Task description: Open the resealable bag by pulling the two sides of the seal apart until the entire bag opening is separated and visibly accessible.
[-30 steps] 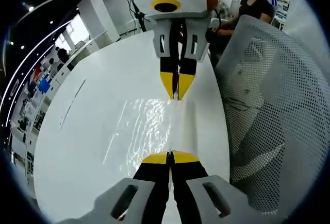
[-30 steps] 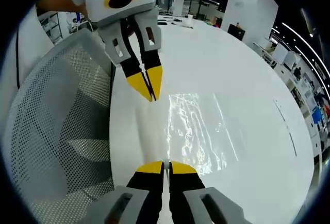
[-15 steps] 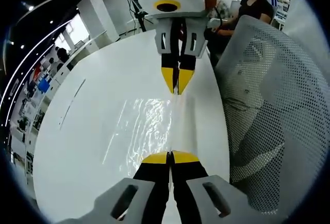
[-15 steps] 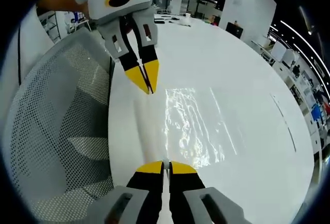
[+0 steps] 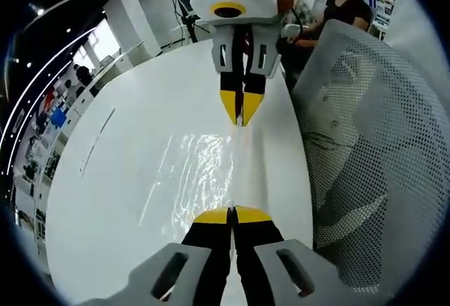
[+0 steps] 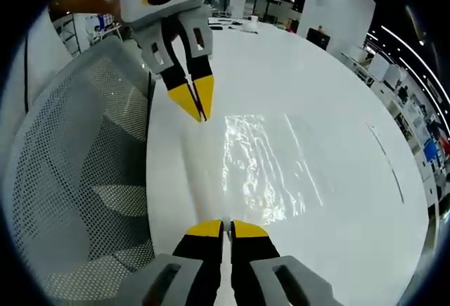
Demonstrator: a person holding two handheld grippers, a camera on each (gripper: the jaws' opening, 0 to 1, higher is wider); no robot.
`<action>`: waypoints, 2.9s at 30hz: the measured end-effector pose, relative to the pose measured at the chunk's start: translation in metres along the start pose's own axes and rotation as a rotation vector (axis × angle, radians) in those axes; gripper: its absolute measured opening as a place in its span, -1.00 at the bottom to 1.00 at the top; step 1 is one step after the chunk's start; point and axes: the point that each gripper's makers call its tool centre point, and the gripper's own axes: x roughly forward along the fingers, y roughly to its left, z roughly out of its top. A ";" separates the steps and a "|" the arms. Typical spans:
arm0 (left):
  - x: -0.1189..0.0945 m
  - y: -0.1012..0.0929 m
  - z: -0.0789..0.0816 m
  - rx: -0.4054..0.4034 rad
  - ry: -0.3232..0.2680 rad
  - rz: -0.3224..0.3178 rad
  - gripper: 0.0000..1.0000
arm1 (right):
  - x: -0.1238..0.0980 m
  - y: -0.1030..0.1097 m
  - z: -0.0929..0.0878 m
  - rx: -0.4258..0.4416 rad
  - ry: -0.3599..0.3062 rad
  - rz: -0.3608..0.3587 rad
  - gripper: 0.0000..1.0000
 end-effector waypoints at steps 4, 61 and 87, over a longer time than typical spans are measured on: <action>0.000 -0.003 -0.001 0.018 0.000 -0.005 -1.00 | 0.001 0.001 0.001 -0.011 0.010 -0.004 -1.00; 0.006 -0.013 -0.002 0.062 -0.005 -0.015 -0.84 | 0.035 0.025 0.033 0.063 -0.013 0.144 -1.00; 0.000 -0.010 0.016 0.226 -0.036 0.032 -0.93 | 0.028 0.000 0.044 0.012 -0.007 0.058 -1.00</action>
